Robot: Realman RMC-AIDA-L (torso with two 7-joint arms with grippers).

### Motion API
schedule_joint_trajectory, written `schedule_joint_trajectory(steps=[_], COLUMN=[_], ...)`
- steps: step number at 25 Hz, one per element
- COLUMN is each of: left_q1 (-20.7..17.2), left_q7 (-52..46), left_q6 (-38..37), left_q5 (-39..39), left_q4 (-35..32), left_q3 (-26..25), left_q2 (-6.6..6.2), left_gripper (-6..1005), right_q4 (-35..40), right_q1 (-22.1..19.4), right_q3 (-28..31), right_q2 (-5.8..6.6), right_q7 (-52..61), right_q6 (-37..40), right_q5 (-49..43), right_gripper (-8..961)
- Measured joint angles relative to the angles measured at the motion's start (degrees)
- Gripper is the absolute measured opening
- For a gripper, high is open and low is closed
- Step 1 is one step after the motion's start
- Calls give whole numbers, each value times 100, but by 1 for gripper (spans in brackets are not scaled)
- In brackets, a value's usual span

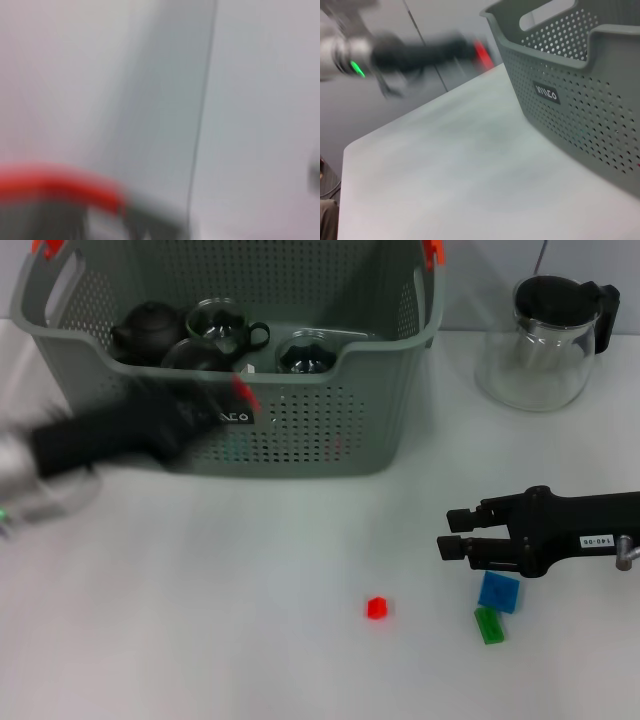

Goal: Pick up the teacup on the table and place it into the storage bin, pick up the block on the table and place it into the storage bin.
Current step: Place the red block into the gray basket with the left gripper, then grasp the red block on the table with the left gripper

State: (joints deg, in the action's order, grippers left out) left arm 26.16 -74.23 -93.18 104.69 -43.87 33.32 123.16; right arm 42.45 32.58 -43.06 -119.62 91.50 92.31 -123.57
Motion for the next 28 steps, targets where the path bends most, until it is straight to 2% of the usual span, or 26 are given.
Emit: schedule_joint_trajectory(steps=[1,2,3,5,6,7,10,12,14,16,19,22,25,28], left_q1=[28,65,170,365,541,677,1099,1305,1463,1570,1643,1668,1588,1301], left_q7=[-446,-711,-1259,-2010,-2446,-2684,-3124,-3324,-3614,-4066,-4631,-4777,-4782,-4571], left_q6=[-508,-645,-889,-891,-709,-556,215,857,1694,2563,3455,3780,3686,3335], left_q5=[-293,-426,-693,-881,-855,-742,72,717,1316,1888,2519,2749,2549,1853], left_q4=[-289,-378,-564,-729,-790,-800,-818,-815,-800,-778,-776,-860,-1117,-1448], left_q3=[-416,-597,-930,-1189,-1244,-1217,-899,-471,135,869,1586,1798,1732,1495], left_q2=[-92,-146,-282,-513,-697,-799,-1001,-1012,-961,-857,-696,-555,-500,-473], left_gripper=[154,155,156,157,157,158,159,161,162,163,165,166,168,301], right_q4=[0,0,0,0,0,0,0,-1,-5,-8,-10,-10,-9,-9], right_q1=[1,3,7,16,14,13,4,3,10,20,38,41,38,25], right_q3=[1,0,1,-1,0,-1,-1,-1,0,-1,-1,-1,0,0], right_q2=[0,0,1,-3,-4,-7,-12,-16,-18,-23,-25,-27,-27,-26], right_q7=[0,0,0,0,0,0,0,0,0,0,0,0,0,-11], right_q6=[-7,-11,-15,-15,-13,-6,-2,-16,-19,-21,-20,-23,-35,-39], right_q5=[0,0,0,0,0,0,-1,0,0,0,0,-2,-11,-8], right_gripper=[463,463,463,463,463,463,463,463,463,463,463,463,463,462])
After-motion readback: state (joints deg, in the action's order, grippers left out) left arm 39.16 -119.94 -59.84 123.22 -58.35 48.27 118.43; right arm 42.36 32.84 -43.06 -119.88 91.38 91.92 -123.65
